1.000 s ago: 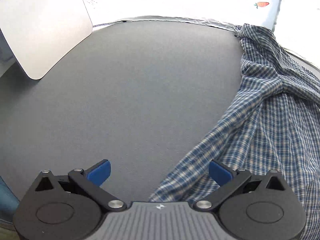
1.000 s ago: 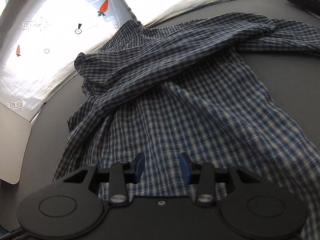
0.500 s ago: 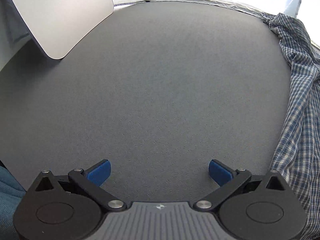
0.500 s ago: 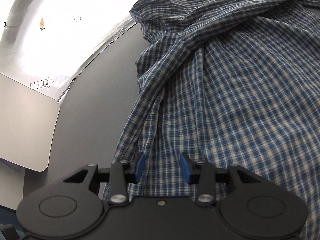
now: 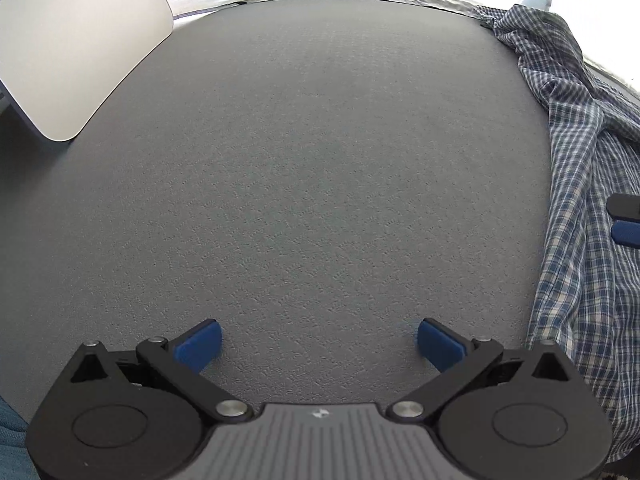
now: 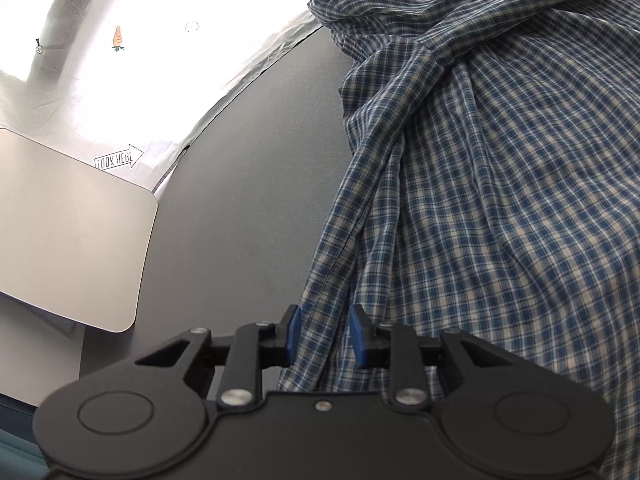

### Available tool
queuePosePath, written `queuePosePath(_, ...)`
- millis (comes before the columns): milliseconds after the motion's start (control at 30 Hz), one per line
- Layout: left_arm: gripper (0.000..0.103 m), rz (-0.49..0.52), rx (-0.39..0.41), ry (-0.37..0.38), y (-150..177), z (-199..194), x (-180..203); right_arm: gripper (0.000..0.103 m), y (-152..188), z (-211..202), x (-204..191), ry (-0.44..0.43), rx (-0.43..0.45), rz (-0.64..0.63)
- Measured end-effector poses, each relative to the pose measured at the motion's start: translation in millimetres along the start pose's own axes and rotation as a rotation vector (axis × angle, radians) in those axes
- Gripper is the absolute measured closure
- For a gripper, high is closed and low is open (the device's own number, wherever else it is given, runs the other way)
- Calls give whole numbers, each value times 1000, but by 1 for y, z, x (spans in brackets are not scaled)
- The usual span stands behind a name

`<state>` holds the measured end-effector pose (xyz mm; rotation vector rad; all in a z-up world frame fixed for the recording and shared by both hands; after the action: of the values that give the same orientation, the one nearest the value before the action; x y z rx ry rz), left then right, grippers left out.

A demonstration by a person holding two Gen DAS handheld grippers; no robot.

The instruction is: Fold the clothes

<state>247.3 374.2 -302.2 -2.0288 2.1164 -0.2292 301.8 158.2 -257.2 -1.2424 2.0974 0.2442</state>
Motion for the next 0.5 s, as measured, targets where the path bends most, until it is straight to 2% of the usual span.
queuePosePath(233, 0, 15, 4, 20, -5, 5, 1, 81, 23, 30, -5, -27, -133, 29)
queuePosePath(400, 0, 16, 10, 23, -5, 4, 1, 75, 27, 39, -9, -10, -163, 11)
queuePosePath(433, 0, 15, 11, 23, -4, 4, 1, 77, 27, 39, -11, -11, -162, 2)
queuePosePath(500, 0, 13, 12, 19, -4, 4, 1, 92, 27, 37, -13, -22, -159, -18)
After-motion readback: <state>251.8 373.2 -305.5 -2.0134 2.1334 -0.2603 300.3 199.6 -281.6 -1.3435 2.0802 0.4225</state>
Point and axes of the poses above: each gripper's, at about its wrist camera, not at the fingertips, and z roughly the way its jaws point, x to its right, y to its underside, the point moved 9 cm from there along z, roughly the way its jaws point, and after that the axes turned 14 degrees about -x, right-handed, at the moved point
